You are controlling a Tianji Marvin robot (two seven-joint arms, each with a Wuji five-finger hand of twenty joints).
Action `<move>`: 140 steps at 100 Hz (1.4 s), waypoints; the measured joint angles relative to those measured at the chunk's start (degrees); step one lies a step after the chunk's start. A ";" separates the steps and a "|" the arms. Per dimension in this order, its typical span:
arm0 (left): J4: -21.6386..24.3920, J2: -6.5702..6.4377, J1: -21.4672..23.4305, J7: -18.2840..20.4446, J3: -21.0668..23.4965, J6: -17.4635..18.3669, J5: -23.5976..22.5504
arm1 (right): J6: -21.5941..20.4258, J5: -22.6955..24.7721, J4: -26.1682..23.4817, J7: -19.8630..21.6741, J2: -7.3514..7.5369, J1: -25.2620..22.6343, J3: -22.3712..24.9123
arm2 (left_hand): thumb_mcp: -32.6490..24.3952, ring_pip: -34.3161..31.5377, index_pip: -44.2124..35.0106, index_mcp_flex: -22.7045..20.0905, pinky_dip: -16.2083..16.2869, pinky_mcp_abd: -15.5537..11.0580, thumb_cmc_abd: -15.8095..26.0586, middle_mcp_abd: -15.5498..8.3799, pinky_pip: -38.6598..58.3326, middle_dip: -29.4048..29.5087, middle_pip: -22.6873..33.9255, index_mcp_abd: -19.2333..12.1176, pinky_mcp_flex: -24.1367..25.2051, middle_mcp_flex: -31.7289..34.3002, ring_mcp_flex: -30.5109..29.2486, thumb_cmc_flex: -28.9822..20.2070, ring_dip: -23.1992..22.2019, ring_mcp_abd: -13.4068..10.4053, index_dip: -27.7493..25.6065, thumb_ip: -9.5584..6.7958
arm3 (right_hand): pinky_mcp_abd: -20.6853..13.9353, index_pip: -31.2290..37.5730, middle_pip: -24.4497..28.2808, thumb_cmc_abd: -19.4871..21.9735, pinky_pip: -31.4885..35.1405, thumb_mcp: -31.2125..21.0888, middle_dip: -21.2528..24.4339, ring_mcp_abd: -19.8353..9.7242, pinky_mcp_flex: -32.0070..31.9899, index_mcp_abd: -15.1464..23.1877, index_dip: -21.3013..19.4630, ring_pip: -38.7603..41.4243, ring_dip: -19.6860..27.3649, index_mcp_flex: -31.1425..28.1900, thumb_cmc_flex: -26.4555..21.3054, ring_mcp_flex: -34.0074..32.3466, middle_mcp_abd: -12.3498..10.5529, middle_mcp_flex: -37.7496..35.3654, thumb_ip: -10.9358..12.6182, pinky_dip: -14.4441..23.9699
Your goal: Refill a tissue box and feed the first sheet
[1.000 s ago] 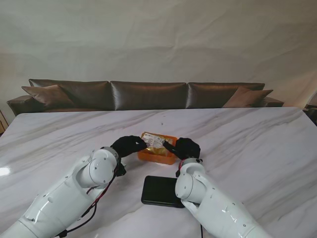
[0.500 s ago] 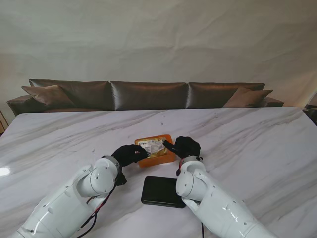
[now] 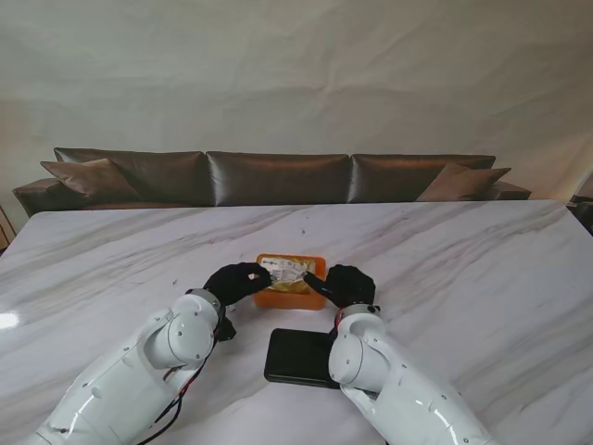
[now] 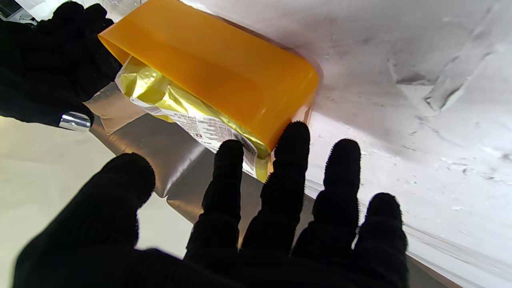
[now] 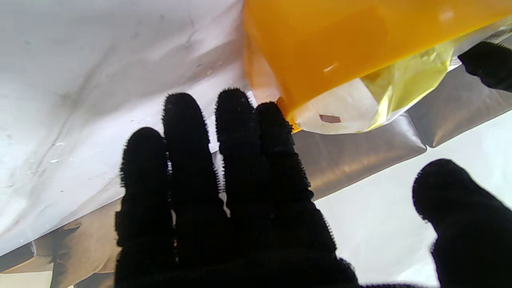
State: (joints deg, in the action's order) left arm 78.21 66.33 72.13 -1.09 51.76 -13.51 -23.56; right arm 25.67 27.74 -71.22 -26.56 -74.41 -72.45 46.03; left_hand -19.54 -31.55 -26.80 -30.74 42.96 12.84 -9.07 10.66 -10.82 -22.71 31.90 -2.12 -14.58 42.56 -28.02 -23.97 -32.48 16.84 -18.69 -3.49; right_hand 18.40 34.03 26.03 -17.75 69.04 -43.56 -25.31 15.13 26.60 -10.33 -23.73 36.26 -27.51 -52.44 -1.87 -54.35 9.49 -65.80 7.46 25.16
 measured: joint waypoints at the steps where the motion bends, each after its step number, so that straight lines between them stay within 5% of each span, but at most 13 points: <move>1: 0.01 -0.01 -0.01 0.05 0.00 0.00 -0.02 | 0.03 0.04 -0.08 0.02 0.03 -0.04 0.00 | 0.00 0.00 0.00 0.00 0.00 0.03 0.00 0.00 0.00 0.00 0.00 -0.03 0.00 0.00 0.00 0.00 0.01 0.10 0.00 0.00 | 0.00 0.00 0.00 0.00 0.00 0.00 0.00 0.00 0.00 -0.05 0.00 0.00 0.00 0.00 0.00 0.00 0.00 0.00 0.00 0.01; 39: 2.13 -0.05 1.49 0.09 1.29 -1.50 -1.08 | 0.48 1.44 -1.66 0.22 0.42 -1.10 0.61 | -0.04 -0.32 1.72 -0.06 -1.79 4.28 0.00 -2.28 0.00 -0.19 -0.46 -6.67 -2.73 0.00 -2.19 -0.70 0.06 2.61 0.00 0.00 | 0.00 0.00 0.01 0.00 0.00 0.00 0.00 0.00 0.00 0.54 0.00 0.00 0.00 -0.03 0.00 0.00 -0.09 -0.02 0.00 0.04; 89: 6.94 -0.86 4.31 2.28 2.82 -2.67 -1.83 | 0.93 1.18 -0.11 0.93 0.40 0.32 0.45 | -0.05 -1.62 3.83 -0.24 -2.21 5.55 -0.01 -3.27 0.00 -0.49 -1.49 -8.27 -4.57 0.58 -4.66 -0.70 0.10 2.92 0.00 -0.01 | 0.00 0.00 0.01 0.00 -0.01 0.00 0.00 0.00 0.00 1.91 0.00 0.00 0.00 -0.05 0.00 0.00 -0.35 -0.02 0.00 0.06; 115: 6.97 -0.89 4.42 1.45 2.98 -3.70 -3.73 | 2.13 1.85 -2.73 2.73 0.99 -0.92 1.38 | -0.05 -1.53 4.58 -0.20 -2.69 5.73 -0.01 -8.89 0.00 -0.80 -3.45 -12.65 -4.72 -2.78 -4.66 -1.29 0.12 2.92 0.00 -0.01 | 0.00 -0.05 0.01 0.00 -0.01 0.00 0.00 -0.01 0.00 3.23 0.11 0.00 0.00 1.84 0.00 0.15 -0.35 2.16 0.00 0.07; 124: 7.05 -0.87 4.64 0.95 3.44 -3.71 -4.19 | 2.23 1.85 -3.48 2.90 1.14 -1.60 1.70 | -0.05 -1.52 5.02 -0.11 -2.72 5.76 -0.01 -14.15 0.00 -0.42 -4.88 -14.44 -4.76 -5.25 -4.66 -1.29 0.12 2.92 0.00 -0.01 | 0.00 0.02 0.01 0.00 -0.01 0.00 0.00 -0.01 0.00 4.99 0.11 0.00 0.00 2.07 0.00 0.18 -0.29 2.16 0.00 0.07; 140: 8.22 -0.89 5.58 0.79 4.38 -3.70 -4.86 | 2.54 2.18 -4.09 2.90 1.28 -2.29 1.91 | -0.05 -1.52 5.08 -0.09 -2.76 6.21 -0.01 -15.70 0.00 -0.34 -5.56 -17.16 -4.80 -6.66 -4.66 -2.05 0.13 2.92 -0.10 -0.01 | 0.00 -0.08 0.01 0.00 -0.02 0.00 0.00 -0.01 0.00 6.15 0.11 0.00 0.00 2.07 0.00 0.19 -0.27 2.16 0.00 0.14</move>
State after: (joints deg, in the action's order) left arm 86.43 65.43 77.71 -0.30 56.14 -17.20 -28.43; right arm 28.22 29.92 -75.31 -23.66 -73.14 -74.74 47.94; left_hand -19.59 -33.07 -21.72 -30.83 40.19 19.05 -9.08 -5.04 -10.81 -23.05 26.34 -19.28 -19.37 35.90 -32.68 -26.02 -32.35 19.76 -18.79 -3.50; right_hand 18.40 33.95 26.03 -17.75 69.02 -43.56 -25.32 15.12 26.60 -4.18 -23.62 36.26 -27.51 -50.36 -1.87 -54.16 9.22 -63.64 7.46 25.30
